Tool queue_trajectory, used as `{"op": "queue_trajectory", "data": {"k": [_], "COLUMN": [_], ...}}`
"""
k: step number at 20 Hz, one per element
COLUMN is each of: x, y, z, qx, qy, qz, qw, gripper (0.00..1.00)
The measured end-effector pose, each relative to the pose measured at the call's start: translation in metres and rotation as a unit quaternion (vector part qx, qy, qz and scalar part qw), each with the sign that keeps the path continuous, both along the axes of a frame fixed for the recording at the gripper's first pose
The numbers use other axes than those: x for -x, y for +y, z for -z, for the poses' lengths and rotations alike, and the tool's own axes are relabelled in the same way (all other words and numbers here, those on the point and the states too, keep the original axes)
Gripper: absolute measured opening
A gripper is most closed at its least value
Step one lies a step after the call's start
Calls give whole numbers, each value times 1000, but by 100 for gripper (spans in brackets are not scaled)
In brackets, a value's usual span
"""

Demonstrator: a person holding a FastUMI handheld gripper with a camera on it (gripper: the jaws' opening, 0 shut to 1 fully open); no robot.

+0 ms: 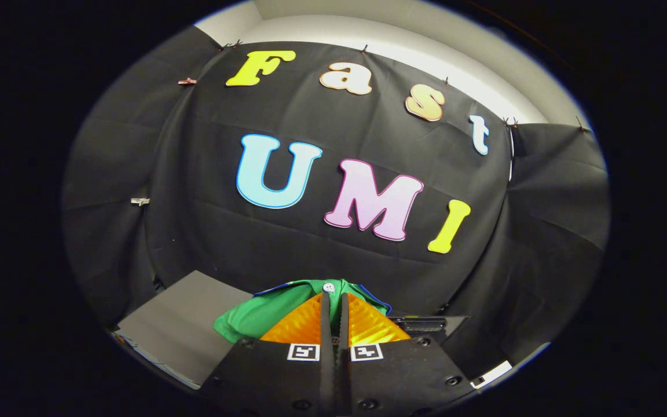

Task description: Put the clothes into the washing machine and then close the washing machine lid.

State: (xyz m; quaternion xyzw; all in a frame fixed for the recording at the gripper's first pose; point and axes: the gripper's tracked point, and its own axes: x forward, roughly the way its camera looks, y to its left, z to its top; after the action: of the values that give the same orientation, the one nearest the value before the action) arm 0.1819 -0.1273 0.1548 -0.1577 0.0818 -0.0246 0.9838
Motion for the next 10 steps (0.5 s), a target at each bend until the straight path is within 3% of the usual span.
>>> {"op": "queue_trajectory", "data": {"k": [10], "x": [-18], "y": [-145], "z": [16], "qx": [-7], "qy": [16], "qz": [35], "qw": [999], "gripper": [5]}}
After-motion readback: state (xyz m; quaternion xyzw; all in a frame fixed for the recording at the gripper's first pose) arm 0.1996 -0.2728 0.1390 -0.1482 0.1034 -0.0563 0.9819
